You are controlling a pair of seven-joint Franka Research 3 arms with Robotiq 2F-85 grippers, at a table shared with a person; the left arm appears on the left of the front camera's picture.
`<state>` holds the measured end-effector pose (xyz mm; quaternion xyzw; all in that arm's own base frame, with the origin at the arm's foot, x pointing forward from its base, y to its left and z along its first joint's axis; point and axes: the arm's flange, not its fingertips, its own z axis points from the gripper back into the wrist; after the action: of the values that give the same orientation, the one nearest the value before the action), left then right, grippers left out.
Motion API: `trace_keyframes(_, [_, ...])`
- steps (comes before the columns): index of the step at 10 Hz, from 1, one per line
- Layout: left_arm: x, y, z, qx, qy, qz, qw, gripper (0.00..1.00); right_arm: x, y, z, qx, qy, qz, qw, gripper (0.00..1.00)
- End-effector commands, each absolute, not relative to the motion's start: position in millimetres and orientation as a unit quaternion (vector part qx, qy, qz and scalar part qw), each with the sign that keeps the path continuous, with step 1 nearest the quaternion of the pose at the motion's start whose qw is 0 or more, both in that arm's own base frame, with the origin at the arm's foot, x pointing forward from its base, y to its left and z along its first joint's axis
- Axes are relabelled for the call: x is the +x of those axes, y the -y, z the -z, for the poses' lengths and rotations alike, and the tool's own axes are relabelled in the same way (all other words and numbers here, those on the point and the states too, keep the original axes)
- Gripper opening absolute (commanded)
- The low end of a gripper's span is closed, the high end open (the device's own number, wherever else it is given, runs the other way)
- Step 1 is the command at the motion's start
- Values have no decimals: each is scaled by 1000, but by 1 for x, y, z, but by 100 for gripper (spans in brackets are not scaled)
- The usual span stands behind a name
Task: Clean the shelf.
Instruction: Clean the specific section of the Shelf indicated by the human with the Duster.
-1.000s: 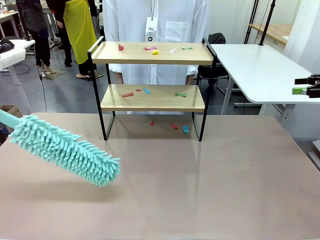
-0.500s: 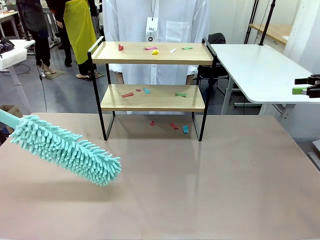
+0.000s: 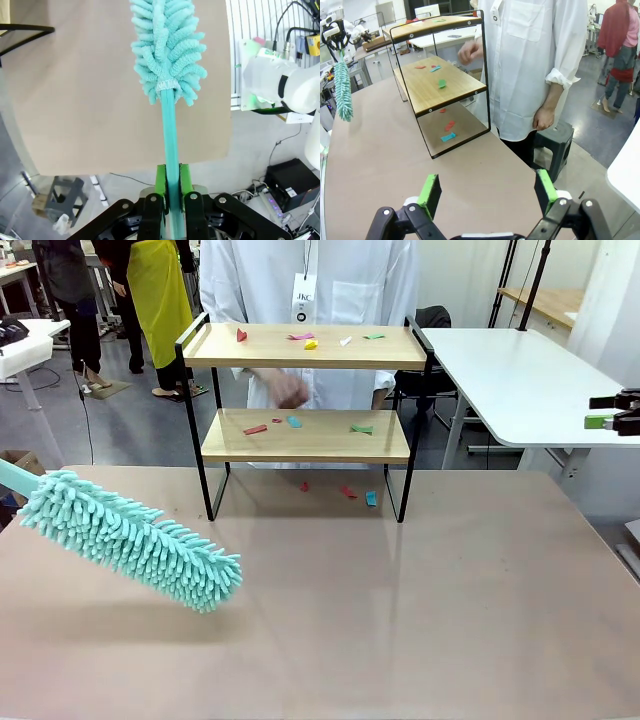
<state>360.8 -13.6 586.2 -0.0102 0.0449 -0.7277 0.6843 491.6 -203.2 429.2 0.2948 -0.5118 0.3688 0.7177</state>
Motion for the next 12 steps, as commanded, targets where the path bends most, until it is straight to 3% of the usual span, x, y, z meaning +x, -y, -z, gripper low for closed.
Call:
trace_keyframes(1, [358,11,-586,-9,-46,733,678,13,492,202,-431,293,513,-370,717,100])
trace_keyframes(12, [358,11,-586,-9,-46,733,678,13,492,202,-431,293,513,-370,717,100])
